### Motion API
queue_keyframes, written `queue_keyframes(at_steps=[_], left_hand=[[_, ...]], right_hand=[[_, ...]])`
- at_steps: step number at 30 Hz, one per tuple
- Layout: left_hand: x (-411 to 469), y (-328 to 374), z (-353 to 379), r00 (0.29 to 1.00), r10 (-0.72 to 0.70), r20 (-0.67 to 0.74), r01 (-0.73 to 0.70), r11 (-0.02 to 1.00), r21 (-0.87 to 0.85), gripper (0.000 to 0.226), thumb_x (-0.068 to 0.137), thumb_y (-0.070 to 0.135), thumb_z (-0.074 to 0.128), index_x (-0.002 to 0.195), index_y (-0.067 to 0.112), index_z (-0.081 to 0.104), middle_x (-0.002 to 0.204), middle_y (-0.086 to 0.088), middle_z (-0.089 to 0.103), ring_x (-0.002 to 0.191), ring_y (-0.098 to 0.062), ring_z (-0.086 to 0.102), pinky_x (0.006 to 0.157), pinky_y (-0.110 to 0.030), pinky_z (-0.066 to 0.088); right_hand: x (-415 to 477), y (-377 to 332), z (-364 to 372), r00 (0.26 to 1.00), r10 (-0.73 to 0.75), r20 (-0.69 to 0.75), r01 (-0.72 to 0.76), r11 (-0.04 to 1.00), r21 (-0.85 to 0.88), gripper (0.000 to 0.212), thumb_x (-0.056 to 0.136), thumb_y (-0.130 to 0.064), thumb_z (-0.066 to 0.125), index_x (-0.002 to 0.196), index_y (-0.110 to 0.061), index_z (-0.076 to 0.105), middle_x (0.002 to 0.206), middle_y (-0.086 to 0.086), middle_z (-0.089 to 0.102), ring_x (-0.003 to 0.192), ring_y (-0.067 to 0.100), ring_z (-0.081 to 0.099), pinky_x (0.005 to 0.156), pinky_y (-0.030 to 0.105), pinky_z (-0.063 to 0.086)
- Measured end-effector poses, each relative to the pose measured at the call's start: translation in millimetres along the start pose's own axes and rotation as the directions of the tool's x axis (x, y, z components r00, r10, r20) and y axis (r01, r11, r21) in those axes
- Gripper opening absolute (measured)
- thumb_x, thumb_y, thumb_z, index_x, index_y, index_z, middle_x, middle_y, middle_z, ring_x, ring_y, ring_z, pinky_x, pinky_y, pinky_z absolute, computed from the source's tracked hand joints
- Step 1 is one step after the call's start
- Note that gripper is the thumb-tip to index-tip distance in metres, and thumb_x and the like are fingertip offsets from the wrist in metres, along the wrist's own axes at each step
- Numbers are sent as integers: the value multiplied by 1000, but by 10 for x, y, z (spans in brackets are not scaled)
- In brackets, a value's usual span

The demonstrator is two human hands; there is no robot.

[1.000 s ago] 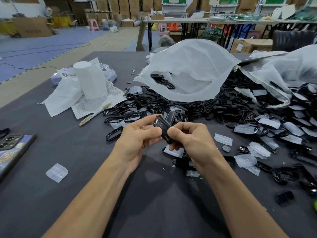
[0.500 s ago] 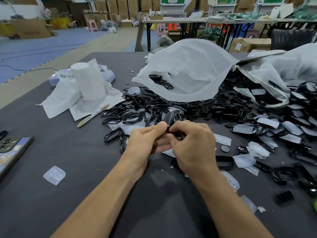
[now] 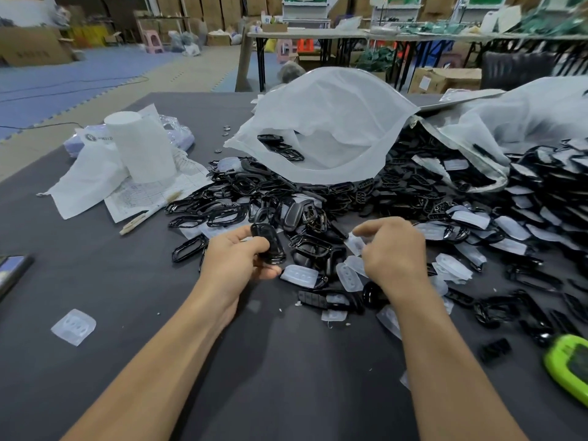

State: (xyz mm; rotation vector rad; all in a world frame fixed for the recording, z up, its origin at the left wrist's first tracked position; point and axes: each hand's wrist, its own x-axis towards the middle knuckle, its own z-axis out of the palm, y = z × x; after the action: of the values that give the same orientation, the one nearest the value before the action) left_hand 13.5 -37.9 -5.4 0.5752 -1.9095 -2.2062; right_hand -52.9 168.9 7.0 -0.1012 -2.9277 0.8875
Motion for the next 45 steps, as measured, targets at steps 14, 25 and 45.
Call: queue_keyframes(at_steps=[14,25,45], left_hand=[[-7,-42,-5,999,18,28,-19,999,48,26,93,-7,55,88,8,76,66,-15,72,45,-21,63,39,-20,47],[-19,-40,37,998,29,48,-33,996,86,27,92,-7,55,90,9,77,69,-16,73,46,-22,63,42,-22,48],[-50,-73,92,980,115,162,-142,976,168,31,94,-8,55,100,12,77,68,-9,73,50,-21,65,45,-21,49]], right_hand=[[4,58,-71,995,-38,-94,51,989,137,32,92,-28,72,60,-28,71,57,-13,67,66,7,64,84,34,52],[-231,-291,-68,889,-132,438,-373,344,862,21,92,-10,62,74,-11,72,69,13,69,54,19,56,59,27,45],[-266,-294,-44,882,-278,380,-260,387,885,25,93,-1,65,74,-12,77,72,9,61,60,14,47,61,24,39]])
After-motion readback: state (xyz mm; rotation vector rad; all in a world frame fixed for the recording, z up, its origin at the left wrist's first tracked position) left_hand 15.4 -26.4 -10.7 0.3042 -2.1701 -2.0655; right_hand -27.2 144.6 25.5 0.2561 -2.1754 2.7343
